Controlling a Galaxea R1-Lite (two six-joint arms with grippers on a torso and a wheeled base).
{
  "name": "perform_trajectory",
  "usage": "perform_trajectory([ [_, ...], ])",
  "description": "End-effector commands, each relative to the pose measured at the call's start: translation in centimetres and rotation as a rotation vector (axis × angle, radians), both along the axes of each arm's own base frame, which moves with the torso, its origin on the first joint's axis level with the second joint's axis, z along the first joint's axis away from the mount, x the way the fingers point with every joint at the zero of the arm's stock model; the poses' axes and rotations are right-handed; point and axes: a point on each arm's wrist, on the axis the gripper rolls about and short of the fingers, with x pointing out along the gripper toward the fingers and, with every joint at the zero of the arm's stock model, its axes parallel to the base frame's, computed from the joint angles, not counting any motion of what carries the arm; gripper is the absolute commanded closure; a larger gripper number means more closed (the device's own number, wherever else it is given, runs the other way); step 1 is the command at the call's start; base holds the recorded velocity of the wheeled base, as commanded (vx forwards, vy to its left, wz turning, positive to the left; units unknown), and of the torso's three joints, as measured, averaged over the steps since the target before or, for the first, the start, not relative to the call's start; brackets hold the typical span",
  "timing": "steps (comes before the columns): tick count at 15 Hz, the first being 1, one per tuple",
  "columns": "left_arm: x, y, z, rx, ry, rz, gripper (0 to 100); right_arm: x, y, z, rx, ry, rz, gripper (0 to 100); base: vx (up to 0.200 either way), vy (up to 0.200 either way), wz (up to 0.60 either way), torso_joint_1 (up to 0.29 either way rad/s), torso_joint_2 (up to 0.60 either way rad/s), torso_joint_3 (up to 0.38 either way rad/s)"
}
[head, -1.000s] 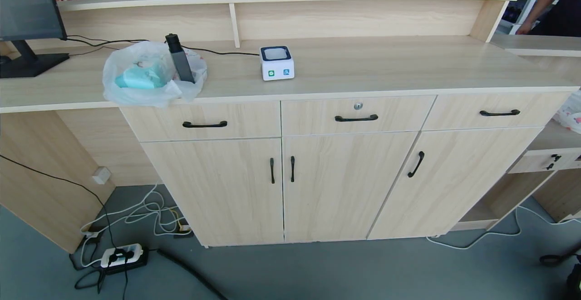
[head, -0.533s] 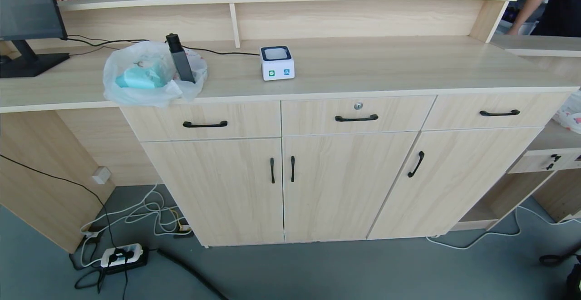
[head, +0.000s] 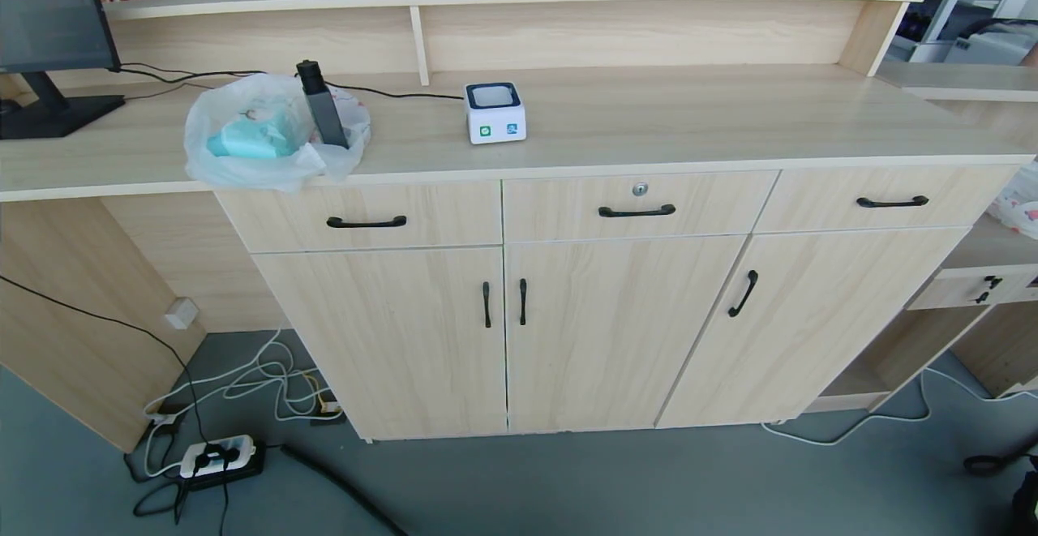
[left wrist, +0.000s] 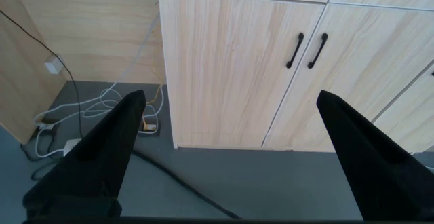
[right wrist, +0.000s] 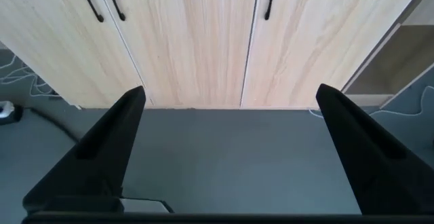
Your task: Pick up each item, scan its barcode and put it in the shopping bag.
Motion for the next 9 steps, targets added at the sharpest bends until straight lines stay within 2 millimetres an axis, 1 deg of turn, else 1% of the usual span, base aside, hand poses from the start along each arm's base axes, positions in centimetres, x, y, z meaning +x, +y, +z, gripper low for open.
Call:
perform_trajectory([
  [1, 0.0, 0.0, 0.0, 0.0, 0.0, 0.0, 0, -0.34, 0.07, -0.02, -0.019, -0.043, -0.041, 0, 0.0, 0.0, 0.0, 0.0, 0.0, 0.0],
  [3, 0.0, 0.0, 0.0, 0.0, 0.0, 0.0, 0, -0.77, 0.08, -0.18, -0.003, -0.1, -0.05, 0, 0.0, 0.0, 0.0, 0.0, 0.0, 0.0],
  [4, 0.0, 0.0, 0.0, 0.0, 0.0, 0.0, 0, -0.77, 0.08, -0.15, 0.014, -0.103, -0.051, 0, 0.0, 0.0, 0.0, 0.0, 0.0, 0.0],
  [7, 0.0, 0.0, 0.0, -0.001, 0.0, 0.0, 0, -0.79, 0.09, -0.16, -0.036, -0.099, -0.047, 0, 0.0, 0.0, 0.0, 0.0, 0.0, 0.0],
  [9, 0.0, 0.0, 0.0, 0.0, 0.0, 0.0, 0, -0.79, 0.09, -0.16, -0.027, -0.099, -0.047, 0, 0.0, 0.0, 0.0, 0.0, 0.0, 0.0],
])
